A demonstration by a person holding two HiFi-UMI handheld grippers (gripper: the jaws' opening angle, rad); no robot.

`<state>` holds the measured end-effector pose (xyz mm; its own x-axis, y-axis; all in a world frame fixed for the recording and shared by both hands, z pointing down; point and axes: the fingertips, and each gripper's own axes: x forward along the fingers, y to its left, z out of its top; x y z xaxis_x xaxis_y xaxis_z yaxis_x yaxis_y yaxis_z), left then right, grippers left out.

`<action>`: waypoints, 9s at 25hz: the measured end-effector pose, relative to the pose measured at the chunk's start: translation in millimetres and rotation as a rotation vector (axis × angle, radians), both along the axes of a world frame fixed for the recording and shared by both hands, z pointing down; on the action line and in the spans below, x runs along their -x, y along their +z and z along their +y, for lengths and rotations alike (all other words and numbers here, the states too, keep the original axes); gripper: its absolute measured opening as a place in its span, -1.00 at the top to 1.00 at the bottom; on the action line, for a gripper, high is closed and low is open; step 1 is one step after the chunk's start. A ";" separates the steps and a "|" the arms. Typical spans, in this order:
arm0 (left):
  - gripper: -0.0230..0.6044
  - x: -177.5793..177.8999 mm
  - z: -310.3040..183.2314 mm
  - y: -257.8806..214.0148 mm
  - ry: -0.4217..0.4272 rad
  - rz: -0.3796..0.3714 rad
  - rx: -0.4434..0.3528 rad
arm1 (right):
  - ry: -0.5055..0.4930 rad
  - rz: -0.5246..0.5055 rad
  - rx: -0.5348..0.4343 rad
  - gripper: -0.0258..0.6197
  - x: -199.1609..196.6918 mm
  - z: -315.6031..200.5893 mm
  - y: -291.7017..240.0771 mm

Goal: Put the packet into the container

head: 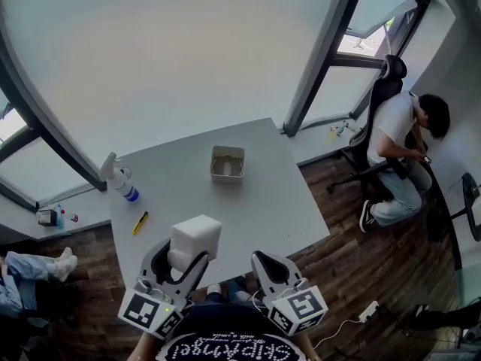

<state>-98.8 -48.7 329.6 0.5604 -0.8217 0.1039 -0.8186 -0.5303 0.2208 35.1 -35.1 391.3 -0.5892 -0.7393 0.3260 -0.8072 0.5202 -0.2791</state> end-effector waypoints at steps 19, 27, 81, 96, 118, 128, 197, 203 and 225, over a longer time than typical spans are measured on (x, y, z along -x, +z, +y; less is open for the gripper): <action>0.03 -45.8 -49.5 9.9 -0.073 0.011 0.019 | -0.060 -0.009 0.042 0.87 -47.1 -51.3 17.8; 0.03 -44.7 -51.8 15.7 -0.114 0.009 0.034 | -0.089 -0.009 0.052 0.87 -47.9 -57.2 20.2; 0.04 -50.1 -245.5 24.9 -0.067 -0.128 -0.199 | 0.167 0.003 0.199 0.87 -67.7 -70.8 47.3; 0.04 -52.2 -282.9 93.0 -0.088 -0.173 -0.056 | 0.170 -0.006 0.232 0.87 -58.3 -72.5 55.5; 0.04 -65.6 -300.7 176.8 -0.058 -0.262 0.078 | 0.205 -0.007 0.267 0.87 -67.6 -71.5 63.7; 0.04 -67.6 -303.6 208.5 -0.062 -0.300 0.156 | 0.207 -0.006 0.280 0.87 -69.4 -70.7 65.8; 0.03 -73.5 -306.8 245.4 -0.003 -0.538 0.307 | 0.193 -0.040 0.303 0.87 -68.0 -68.5 70.7; 0.03 -67.6 -309.8 233.9 -0.033 -0.528 0.279 | 0.185 -0.038 0.294 0.87 -65.2 -68.1 68.6; 0.36 -41.1 -306.2 153.1 -0.168 -0.457 0.065 | 0.158 -0.049 0.236 0.87 -59.0 -62.4 52.8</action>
<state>-57.8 -354.9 482.7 0.3058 -0.8805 0.3621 -0.9124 -0.3797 -0.1528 94.1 -97.5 444.1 -0.4918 -0.7304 0.4740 -0.8558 0.3052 -0.4177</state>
